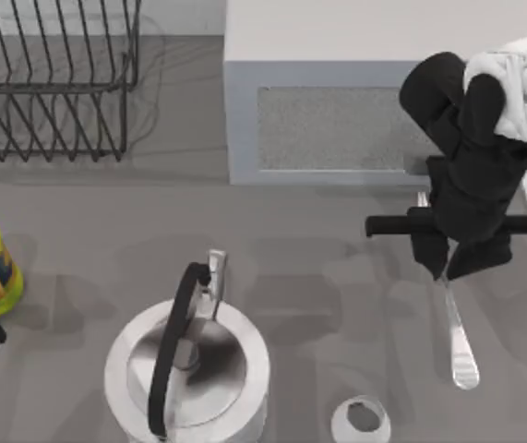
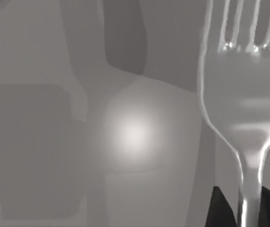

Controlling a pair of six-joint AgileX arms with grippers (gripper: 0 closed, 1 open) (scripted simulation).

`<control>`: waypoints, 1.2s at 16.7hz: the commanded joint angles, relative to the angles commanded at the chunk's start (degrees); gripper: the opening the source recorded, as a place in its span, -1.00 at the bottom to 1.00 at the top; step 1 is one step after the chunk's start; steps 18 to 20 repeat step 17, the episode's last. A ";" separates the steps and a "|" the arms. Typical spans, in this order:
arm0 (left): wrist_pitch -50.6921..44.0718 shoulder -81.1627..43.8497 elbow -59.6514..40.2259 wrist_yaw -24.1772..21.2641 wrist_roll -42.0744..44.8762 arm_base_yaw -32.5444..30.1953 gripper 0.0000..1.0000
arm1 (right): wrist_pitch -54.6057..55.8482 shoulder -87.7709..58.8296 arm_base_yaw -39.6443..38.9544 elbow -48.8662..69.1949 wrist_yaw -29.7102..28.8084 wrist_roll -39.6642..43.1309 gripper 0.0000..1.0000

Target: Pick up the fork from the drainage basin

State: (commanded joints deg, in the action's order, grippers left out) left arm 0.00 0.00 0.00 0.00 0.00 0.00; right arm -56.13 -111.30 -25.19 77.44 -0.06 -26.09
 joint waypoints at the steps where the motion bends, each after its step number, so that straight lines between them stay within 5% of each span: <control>1: 0.00 0.00 0.00 0.00 0.00 0.00 1.00 | 0.00 0.00 0.00 0.00 0.00 0.00 -0.55; 11: 0.00 0.00 0.00 0.00 0.00 0.00 1.00 | 0.00 0.00 0.00 0.00 0.00 0.00 0.96; 20: 0.00 0.00 0.00 0.00 0.00 0.00 1.00 | 0.00 0.00 0.00 0.00 0.00 0.00 1.00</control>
